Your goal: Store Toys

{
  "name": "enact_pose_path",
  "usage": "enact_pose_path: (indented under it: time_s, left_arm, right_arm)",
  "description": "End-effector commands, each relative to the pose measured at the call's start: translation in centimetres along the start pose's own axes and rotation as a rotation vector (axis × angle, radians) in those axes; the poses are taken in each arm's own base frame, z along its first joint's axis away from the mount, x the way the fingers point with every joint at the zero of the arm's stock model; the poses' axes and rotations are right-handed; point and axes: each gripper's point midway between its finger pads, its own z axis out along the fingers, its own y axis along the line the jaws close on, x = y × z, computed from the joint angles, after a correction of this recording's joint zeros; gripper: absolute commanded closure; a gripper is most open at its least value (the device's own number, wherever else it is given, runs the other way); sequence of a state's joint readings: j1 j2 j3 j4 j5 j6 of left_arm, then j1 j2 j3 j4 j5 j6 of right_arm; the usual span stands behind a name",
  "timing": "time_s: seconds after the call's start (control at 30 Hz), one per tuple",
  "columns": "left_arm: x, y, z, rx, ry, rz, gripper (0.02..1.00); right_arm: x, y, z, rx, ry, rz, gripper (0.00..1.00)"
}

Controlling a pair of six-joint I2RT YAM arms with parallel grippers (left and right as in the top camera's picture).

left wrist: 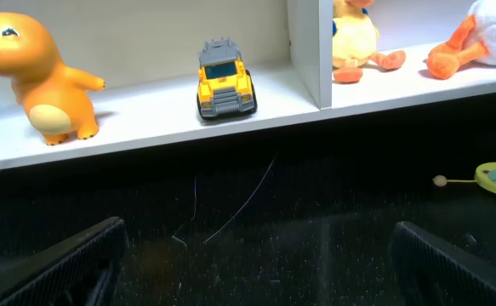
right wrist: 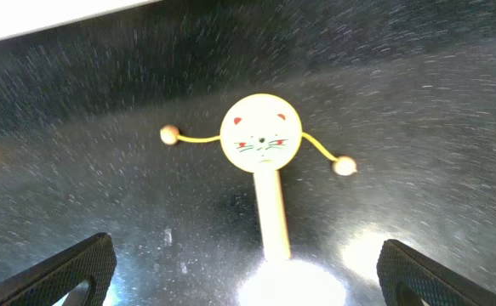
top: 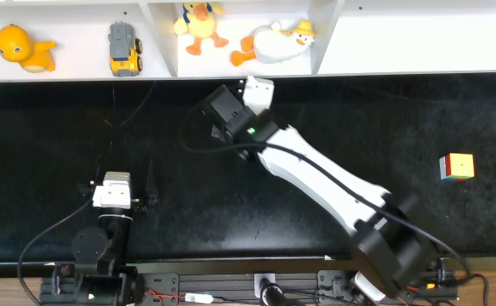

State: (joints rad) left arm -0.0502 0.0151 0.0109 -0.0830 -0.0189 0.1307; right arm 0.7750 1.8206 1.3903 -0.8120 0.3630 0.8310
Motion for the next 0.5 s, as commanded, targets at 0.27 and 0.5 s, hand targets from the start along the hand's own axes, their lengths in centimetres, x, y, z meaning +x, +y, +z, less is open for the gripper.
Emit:
enact_pose_path:
  time_s: [0.27,0.5]
  left_arm:
    - [-0.1,0.0,-0.1,0.003,-0.008,-0.008,0.023]
    - [-0.1,0.0,-0.1,0.003,-0.008,-0.008,0.023]
  right_arm:
    - [2.0,0.7,3.6,0.05,0.113,-0.084,0.001]
    - [2.2,-0.3,5.0,0.086,0.134,-0.076,0.005]
